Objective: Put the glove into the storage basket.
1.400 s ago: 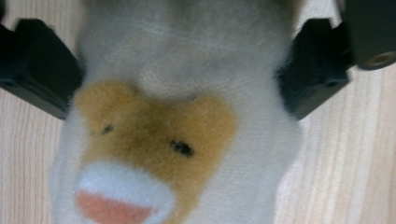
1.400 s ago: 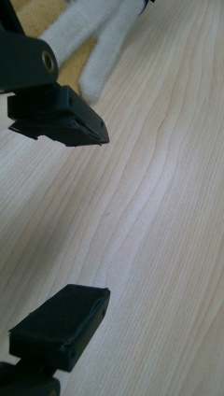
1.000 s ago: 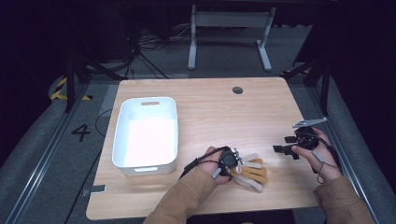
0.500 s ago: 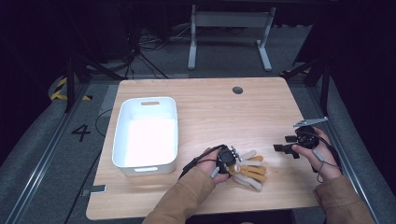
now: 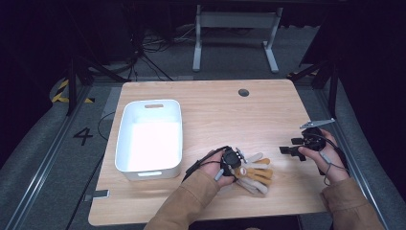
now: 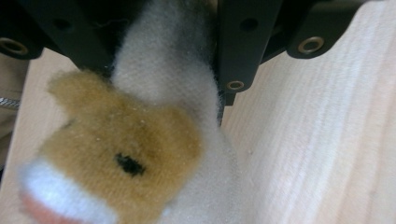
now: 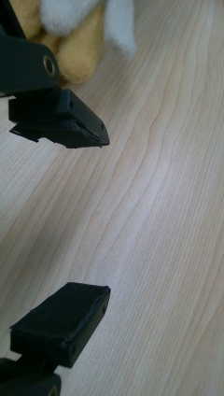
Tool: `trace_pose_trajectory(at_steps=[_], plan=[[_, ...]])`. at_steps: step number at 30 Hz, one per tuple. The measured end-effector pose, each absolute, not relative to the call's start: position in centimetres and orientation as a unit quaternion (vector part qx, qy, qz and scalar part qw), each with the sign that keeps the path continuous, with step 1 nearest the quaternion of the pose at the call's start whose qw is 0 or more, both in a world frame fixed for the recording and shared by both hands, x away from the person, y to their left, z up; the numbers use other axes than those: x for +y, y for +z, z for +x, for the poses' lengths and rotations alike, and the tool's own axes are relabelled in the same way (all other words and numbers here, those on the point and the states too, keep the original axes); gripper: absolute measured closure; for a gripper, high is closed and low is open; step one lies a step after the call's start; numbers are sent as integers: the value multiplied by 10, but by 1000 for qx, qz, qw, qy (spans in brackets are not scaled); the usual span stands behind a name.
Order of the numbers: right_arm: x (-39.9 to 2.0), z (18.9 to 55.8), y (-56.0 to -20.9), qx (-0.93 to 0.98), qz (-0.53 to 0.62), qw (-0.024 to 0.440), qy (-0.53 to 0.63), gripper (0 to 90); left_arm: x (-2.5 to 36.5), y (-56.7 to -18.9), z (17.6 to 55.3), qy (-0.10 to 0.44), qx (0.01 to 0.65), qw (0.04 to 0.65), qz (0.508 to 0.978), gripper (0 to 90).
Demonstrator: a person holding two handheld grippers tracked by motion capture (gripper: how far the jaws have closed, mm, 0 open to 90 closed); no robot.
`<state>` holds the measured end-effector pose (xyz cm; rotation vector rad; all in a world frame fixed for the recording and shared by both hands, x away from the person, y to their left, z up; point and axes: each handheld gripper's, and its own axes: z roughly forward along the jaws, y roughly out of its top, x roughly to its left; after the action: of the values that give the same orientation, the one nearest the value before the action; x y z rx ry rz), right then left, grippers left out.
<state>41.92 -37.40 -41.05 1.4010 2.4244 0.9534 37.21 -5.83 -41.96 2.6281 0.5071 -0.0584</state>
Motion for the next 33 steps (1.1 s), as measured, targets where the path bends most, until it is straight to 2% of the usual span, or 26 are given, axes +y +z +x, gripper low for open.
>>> trace_pose_trajectory(at_steps=[12, 24, 33], plan=[[-373, 425, -407, 814, 474, 93, 324, 228, -43, -385, 372, -17, 214, 294, 931, 733], [-362, 436, -406, 822, 459, 91, 325, 229, -30, -372, 375, -12, 249, 307, 918, 732], [-361, 440, -406, 827, 458, 87, 316, 236, -20, -357, 383, 7, 337, 294, 894, 731]])
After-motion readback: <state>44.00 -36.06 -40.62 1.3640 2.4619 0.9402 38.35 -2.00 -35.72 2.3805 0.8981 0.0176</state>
